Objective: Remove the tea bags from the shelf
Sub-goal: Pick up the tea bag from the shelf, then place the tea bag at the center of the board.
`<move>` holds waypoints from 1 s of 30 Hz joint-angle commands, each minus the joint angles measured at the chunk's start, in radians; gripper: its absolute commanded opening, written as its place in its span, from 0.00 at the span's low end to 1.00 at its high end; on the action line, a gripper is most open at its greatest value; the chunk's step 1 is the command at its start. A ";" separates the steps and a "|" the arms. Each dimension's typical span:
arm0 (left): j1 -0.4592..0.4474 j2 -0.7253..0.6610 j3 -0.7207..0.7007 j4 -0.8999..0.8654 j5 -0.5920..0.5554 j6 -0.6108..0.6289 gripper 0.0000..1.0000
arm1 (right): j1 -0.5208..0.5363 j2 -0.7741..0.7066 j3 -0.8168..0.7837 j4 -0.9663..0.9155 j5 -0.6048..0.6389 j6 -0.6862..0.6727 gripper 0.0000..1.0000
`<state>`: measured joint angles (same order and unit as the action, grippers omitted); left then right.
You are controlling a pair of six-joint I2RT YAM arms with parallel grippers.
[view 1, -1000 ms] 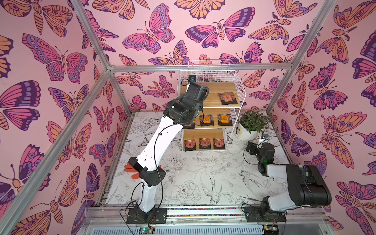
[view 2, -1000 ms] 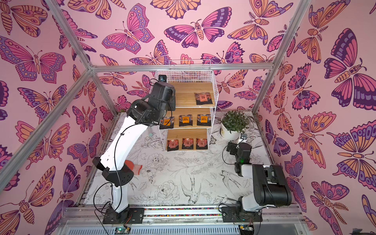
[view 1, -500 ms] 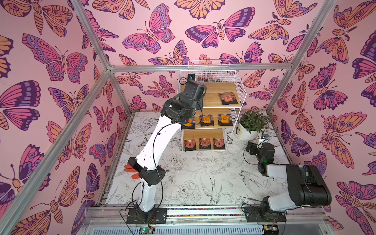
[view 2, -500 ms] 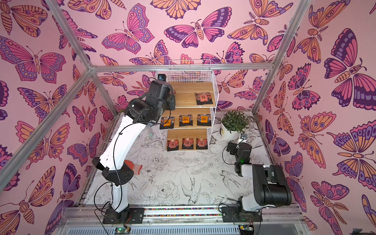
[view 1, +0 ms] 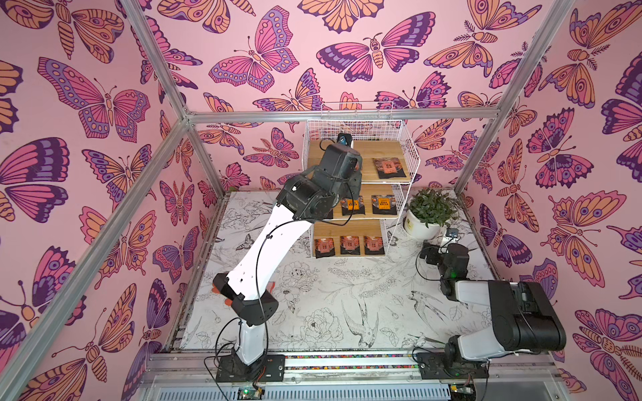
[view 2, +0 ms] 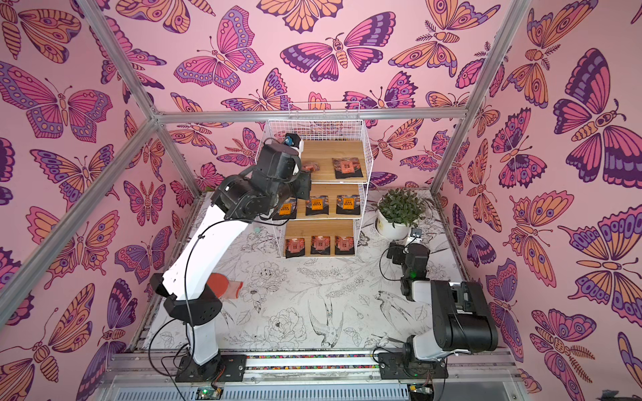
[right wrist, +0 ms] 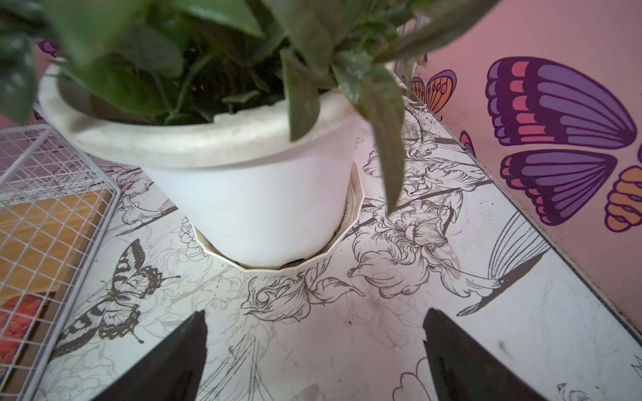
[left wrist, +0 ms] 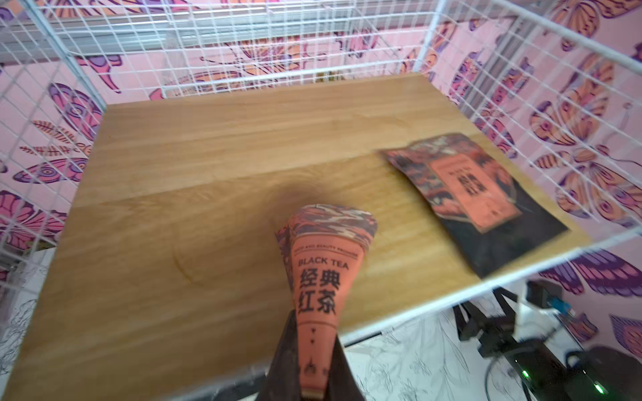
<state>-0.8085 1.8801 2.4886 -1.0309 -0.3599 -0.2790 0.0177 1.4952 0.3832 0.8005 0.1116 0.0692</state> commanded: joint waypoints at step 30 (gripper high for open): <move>0.178 -0.916 -1.583 0.319 0.061 -0.427 0.00 | 0.005 0.012 0.018 0.011 0.008 -0.015 0.99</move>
<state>-0.7105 0.9829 0.9340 -0.7506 -0.3740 -0.6640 0.0177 1.4952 0.3832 0.8005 0.1116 0.0692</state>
